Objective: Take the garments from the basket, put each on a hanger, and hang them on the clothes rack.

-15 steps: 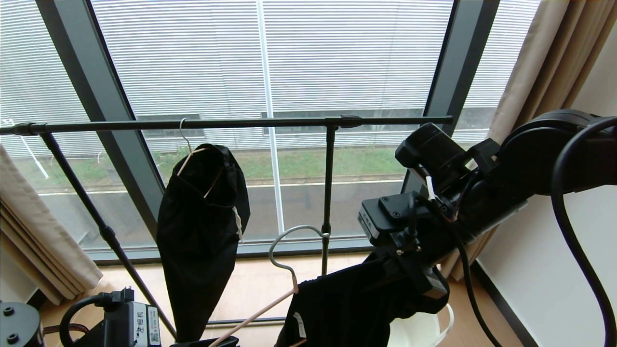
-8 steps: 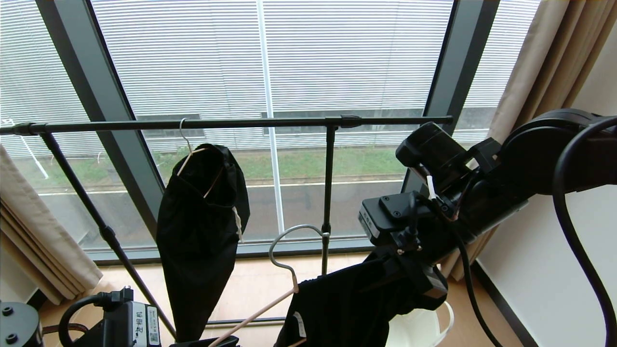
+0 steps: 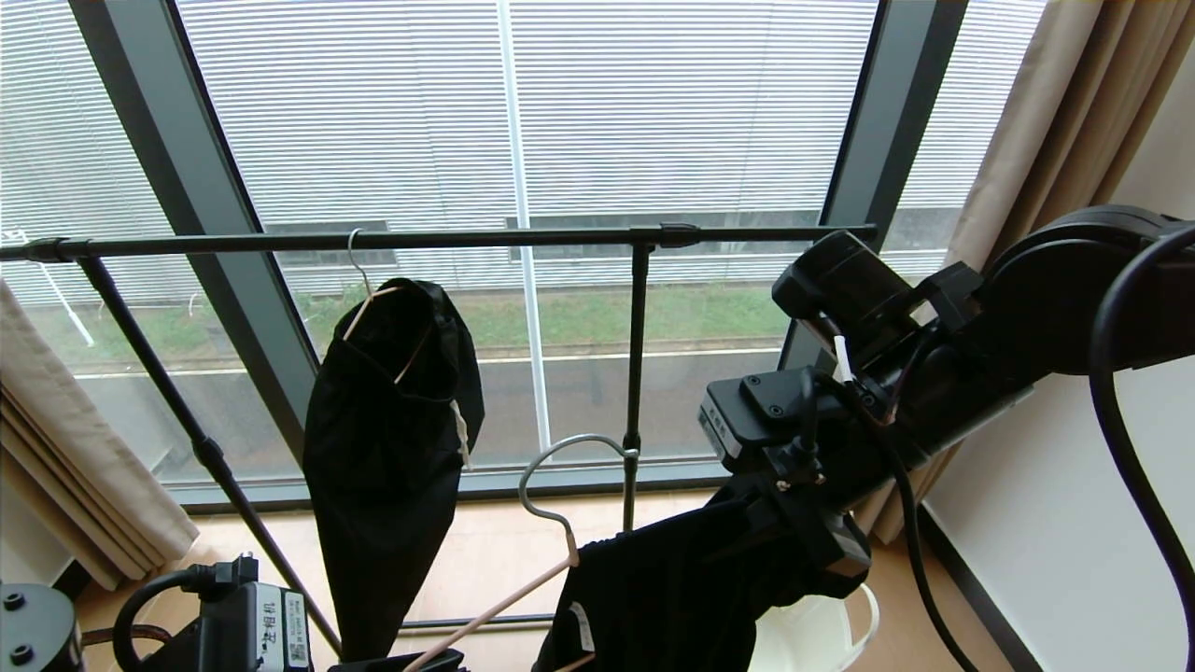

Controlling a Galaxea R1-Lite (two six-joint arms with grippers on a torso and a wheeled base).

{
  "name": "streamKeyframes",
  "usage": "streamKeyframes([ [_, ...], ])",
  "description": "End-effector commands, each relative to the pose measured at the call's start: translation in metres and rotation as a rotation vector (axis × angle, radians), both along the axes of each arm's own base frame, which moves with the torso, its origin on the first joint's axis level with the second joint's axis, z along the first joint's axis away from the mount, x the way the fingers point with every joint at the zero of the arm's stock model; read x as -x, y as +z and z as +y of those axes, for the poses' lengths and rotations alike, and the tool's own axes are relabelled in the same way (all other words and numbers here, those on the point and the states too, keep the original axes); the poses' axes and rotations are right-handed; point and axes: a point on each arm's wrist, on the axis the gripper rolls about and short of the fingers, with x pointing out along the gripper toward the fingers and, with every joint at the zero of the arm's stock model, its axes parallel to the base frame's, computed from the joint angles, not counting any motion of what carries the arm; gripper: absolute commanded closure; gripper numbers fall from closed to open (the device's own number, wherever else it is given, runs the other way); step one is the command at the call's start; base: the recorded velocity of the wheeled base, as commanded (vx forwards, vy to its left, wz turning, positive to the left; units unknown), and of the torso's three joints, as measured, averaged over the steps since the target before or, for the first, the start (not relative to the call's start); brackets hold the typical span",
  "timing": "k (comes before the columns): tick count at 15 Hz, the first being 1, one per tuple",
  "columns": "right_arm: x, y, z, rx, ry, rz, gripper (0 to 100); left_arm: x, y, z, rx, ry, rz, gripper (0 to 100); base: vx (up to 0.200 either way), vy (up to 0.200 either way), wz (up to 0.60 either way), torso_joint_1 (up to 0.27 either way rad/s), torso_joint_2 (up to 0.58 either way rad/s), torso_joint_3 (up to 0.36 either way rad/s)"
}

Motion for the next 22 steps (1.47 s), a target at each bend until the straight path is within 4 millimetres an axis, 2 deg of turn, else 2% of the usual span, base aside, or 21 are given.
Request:
streamKeyframes([
  [1,0.002,0.004,-0.001,-0.007,0.001,-0.009,100,0.0,0.0,0.0,-0.002,0.001,0.002,100,0.0,0.0,0.0,0.0,0.0,0.0],
  [2,0.002,0.004,-0.001,-0.009,0.002,-0.009,100,0.0,0.0,0.0,-0.002,0.001,0.002,100,0.0,0.0,0.0,0.0,0.0,0.0],
  [3,0.003,0.005,-0.002,-0.01,0.002,-0.01,100,0.0,0.0,0.0,-0.002,0.001,0.002,0,0.0,0.0,0.0,0.0,0.0,0.0],
  [10,0.005,0.008,-0.003,-0.017,0.0,-0.019,100,-0.001,0.003,0.0,0.013,0.013,-0.006,0,0.0,0.0,0.0,0.0,0.0,0.0],
  [12,0.005,0.012,-0.006,-0.024,-0.01,-0.025,100,0.002,0.015,0.004,0.083,0.03,-0.028,0,0.0,0.0,0.0,0.0,0.0,0.0],
  [17,-0.01,0.02,-0.026,-0.05,-0.096,-0.063,100,-0.009,0.036,0.009,0.216,0.131,0.008,0,0.0,0.0,0.0,0.0,0.0,0.0],
  [22,-0.034,0.028,-0.05,-0.121,-0.287,-0.085,100,-0.03,0.049,0.007,0.371,0.241,0.165,0,0.0,0.0,0.0,0.0,0.0,0.0],
])
